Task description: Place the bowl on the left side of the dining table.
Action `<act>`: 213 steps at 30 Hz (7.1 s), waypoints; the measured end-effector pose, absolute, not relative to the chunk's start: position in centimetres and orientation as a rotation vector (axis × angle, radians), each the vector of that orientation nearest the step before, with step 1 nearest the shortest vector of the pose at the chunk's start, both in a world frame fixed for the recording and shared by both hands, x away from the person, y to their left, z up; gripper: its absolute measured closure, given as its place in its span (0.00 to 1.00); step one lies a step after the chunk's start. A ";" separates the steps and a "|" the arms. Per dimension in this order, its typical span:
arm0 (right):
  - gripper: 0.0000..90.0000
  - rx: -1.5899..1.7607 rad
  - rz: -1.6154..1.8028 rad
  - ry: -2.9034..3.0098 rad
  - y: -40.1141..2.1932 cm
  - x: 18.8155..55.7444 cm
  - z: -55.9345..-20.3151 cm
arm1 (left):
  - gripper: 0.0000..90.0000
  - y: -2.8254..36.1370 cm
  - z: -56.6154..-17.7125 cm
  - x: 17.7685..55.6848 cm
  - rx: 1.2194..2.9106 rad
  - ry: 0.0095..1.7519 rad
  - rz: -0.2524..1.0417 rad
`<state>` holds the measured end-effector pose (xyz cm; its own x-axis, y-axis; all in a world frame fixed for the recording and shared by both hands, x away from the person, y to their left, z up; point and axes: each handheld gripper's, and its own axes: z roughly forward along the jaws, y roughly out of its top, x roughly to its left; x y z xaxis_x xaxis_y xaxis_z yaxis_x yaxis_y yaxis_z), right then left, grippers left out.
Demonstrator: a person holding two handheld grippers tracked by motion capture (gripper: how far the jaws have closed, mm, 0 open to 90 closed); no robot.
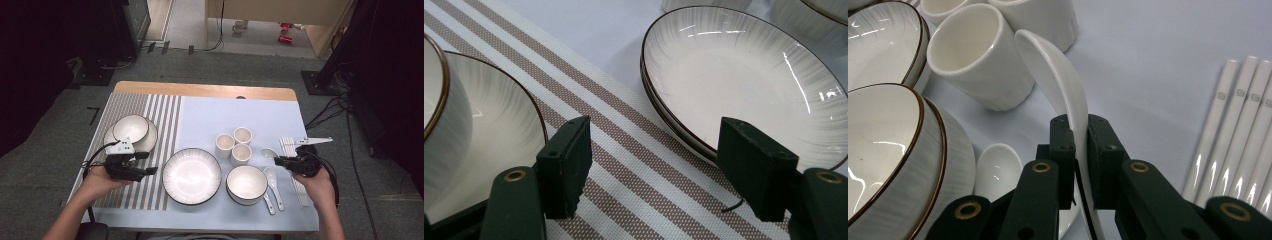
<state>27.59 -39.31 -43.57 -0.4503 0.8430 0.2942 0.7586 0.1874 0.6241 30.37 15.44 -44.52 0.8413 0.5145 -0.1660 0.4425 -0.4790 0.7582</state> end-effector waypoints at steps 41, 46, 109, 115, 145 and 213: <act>0.92 1.387 1.211 2.492 -36.0 30.5 -40.8 | 0.36 10.6 -41.7 34.0 2.130 0.629 0.003; 0.92 1.386 1.207 2.491 -35.8 30.9 -40.5 | 0.36 9.8 -41.6 34.4 2.121 0.609 -0.019; 0.92 1.178 1.265 2.672 -29.5 31.6 -39.2 | 0.53 2.6 -40.0 34.3 2.067 0.381 -0.094; 0.92 1.157 1.259 2.694 -28.8 31.5 -39.2 | 0.55 2.0 -40.0 34.0 2.071 0.366 -0.099; 0.92 1.089 1.259 2.776 -26.0 31.0 -39.4 | 0.75 -0.3 -40.3 33.0 2.114 0.347 -0.058; 0.37 0.975 1.337 2.612 -27.0 31.0 -40.6 | 0.92 0.7 -39.7 34.0 2.135 0.488 -0.083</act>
